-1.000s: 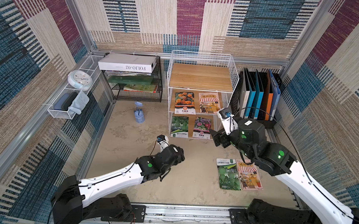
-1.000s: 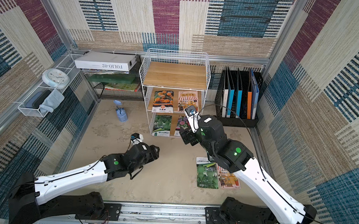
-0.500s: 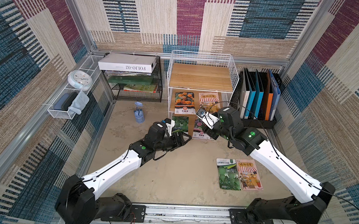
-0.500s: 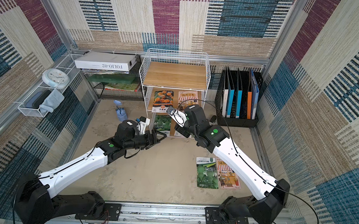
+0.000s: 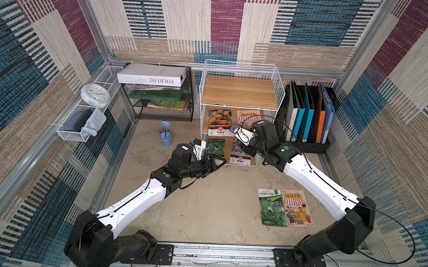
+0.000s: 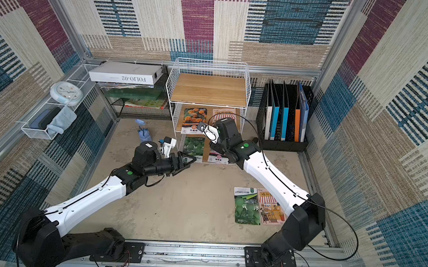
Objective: Take the seed bag off the shelf
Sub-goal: Pick up the seed packet from the shelf.
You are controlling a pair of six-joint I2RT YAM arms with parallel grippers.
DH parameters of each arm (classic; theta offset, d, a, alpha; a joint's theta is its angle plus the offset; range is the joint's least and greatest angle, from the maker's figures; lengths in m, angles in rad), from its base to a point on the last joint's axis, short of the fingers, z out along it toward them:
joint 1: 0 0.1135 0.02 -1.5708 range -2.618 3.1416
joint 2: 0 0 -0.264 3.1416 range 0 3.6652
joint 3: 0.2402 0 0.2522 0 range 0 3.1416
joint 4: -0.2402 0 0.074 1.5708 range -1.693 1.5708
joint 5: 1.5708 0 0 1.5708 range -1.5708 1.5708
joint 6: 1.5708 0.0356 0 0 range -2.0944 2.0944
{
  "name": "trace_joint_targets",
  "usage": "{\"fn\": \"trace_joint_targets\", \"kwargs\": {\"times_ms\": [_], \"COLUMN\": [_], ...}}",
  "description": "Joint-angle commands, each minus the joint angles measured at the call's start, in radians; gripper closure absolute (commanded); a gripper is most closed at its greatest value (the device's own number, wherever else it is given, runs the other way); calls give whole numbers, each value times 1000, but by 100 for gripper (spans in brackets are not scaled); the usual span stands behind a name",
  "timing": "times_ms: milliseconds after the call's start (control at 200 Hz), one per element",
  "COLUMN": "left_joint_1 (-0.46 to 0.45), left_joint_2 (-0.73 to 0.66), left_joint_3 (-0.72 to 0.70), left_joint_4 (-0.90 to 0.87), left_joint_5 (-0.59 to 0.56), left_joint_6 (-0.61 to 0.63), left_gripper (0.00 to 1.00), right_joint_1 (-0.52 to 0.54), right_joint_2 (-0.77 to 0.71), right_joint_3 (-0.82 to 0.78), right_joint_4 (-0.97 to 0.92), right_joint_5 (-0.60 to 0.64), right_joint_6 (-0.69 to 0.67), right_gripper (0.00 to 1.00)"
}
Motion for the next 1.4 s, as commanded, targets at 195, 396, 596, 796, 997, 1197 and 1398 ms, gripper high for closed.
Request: {"fn": "trace_joint_targets", "kwargs": {"times_ms": [195, 396, 596, 796, 997, 1197, 1398], "left_joint_1": [6, 6, 7, 6, 6, 6, 6], "left_joint_2": [-3, 6, 11, 6, -5, 15, 61], "left_joint_3": [2, 2, 7, 9, 9, 36, 87], "left_joint_4": [34, 41, 41, 39, 38, 45, 79], "left_joint_5": [14, 14, 17, 17, 15, 19, 23], "left_joint_6": [3, -4, -4, -10, -16, -46, -104], "left_gripper": [22, 22, 22, 22, 22, 20, 16], "right_joint_1": [-11, -25, -29, -28, -29, -26, -16], "right_joint_2": [60, 81, 86, 86, 65, 16, -55], "right_joint_3": [23, 25, 22, 17, 16, -13, -80], "right_joint_4": [96, 110, 98, 83, 68, 54, 61], "right_joint_5": [62, 50, 30, 15, 3, -9, -40], "right_joint_6": [-37, -36, -30, -22, -8, 8, 27], "right_gripper": [51, 57, 68, 76, 80, 92, 100]}}
